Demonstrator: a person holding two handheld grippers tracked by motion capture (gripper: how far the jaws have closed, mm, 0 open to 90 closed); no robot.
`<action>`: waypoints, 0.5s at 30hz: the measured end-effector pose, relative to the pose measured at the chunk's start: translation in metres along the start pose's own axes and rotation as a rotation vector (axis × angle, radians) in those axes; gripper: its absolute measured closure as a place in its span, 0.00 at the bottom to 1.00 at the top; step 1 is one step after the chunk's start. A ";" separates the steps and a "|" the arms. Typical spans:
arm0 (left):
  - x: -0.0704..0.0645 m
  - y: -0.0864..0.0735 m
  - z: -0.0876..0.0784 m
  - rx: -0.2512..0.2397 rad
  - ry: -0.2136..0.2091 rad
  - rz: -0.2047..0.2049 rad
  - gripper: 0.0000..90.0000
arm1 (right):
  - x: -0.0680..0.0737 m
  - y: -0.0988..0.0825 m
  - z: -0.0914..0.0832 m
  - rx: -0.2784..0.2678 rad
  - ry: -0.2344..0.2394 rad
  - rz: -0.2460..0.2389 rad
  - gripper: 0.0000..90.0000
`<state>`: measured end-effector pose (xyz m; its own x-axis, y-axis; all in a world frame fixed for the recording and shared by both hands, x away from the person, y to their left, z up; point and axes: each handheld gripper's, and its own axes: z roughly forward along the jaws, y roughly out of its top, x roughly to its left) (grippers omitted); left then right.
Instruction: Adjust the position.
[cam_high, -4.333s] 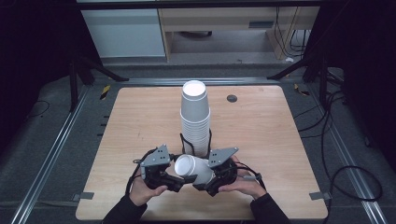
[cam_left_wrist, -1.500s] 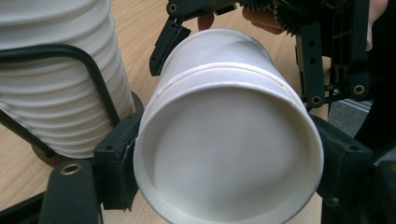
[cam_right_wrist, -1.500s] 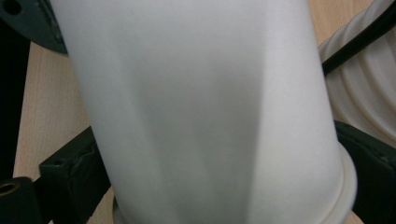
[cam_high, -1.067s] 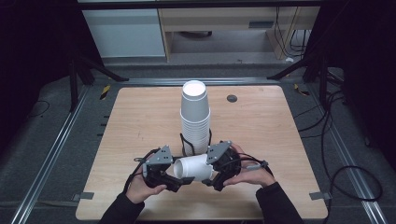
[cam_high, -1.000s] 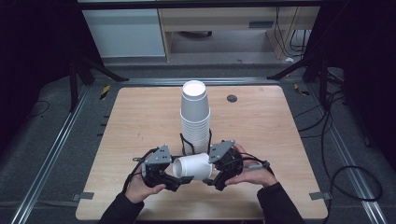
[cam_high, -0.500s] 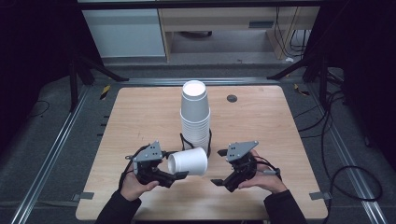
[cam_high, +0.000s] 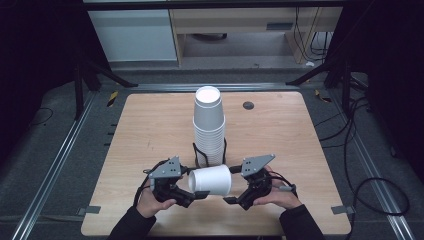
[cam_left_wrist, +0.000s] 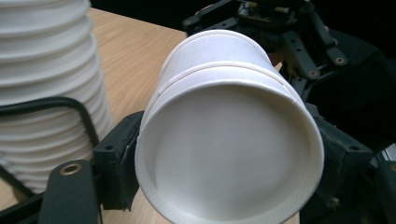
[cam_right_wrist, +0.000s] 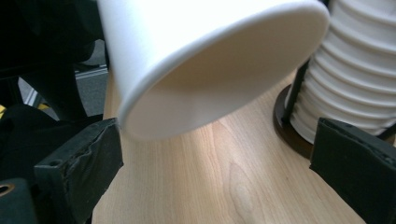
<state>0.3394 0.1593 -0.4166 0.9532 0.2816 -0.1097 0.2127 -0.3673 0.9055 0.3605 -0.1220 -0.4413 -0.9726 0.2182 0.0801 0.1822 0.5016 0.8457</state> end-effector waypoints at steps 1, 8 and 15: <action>-0.001 0.000 0.001 0.000 -0.005 0.002 0.24 | 0.000 0.000 0.002 0.000 0.009 0.000 0.03; -0.003 -0.001 0.007 0.014 -0.049 0.000 0.24 | 0.002 0.002 0.011 -0.006 0.057 -0.023 0.04; -0.004 -0.002 0.011 0.038 -0.058 0.001 0.24 | 0.003 0.002 0.014 -0.006 0.085 -0.043 0.07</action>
<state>0.3376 0.1487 -0.4224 0.9640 0.2299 -0.1335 0.2188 -0.4011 0.8895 0.3603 -0.1083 -0.4468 -0.9884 0.1243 0.0877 0.1390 0.5036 0.8527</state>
